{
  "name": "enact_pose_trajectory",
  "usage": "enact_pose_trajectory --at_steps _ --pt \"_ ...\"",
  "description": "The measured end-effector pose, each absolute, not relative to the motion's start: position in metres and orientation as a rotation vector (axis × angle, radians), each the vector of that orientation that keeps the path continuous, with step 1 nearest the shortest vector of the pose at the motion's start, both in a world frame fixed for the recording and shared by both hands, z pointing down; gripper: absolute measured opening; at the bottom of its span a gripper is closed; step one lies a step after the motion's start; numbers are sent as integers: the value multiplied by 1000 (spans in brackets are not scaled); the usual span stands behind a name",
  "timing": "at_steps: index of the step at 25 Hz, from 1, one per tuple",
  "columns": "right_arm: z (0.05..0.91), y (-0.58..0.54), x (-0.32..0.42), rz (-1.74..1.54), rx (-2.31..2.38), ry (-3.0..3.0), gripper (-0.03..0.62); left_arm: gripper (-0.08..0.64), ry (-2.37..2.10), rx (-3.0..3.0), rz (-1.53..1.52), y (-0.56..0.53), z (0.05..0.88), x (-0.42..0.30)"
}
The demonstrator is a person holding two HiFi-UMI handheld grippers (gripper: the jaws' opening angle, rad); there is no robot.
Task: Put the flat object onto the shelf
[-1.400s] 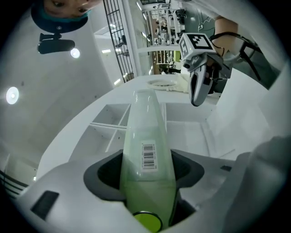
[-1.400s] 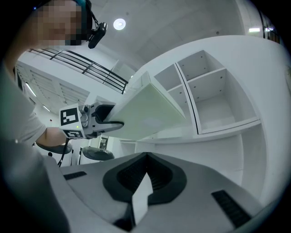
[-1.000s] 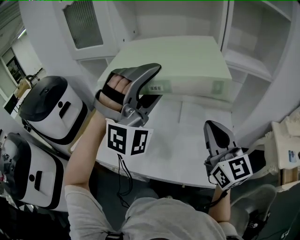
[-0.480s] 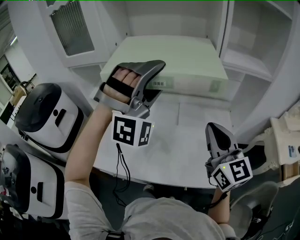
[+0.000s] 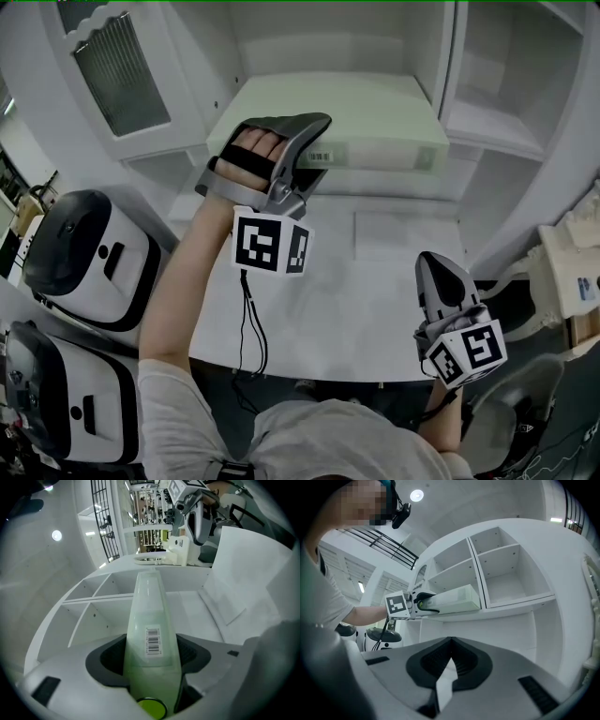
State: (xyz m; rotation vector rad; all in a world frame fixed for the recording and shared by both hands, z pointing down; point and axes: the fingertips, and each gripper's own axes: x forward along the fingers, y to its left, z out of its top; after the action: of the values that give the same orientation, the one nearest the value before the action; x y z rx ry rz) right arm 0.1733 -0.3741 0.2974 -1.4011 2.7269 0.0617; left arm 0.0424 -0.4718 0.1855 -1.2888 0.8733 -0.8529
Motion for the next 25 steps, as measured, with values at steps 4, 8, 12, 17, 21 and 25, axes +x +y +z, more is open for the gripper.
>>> enact_pose_trajectory --at_steps 4,8,12,17,21,25 --pt "302 -381 173 48 -1452 2716 9 290 865 -1298 -845 -491 185 40" --pt "304 -387 172 40 -1497 2703 9 290 862 -1308 -844 -508 185 38" --pt "306 -392 172 32 -1530 2692 9 291 857 -1316 -853 -521 185 37" --pt "306 -395 170 35 -1559 2685 9 291 857 -1322 -858 -535 184 34" --pt "305 -395 171 35 -1578 2672 9 295 854 -1327 -855 -536 184 35" --pt "305 -393 170 37 -1586 2670 9 296 865 -1320 -854 -536 184 34"
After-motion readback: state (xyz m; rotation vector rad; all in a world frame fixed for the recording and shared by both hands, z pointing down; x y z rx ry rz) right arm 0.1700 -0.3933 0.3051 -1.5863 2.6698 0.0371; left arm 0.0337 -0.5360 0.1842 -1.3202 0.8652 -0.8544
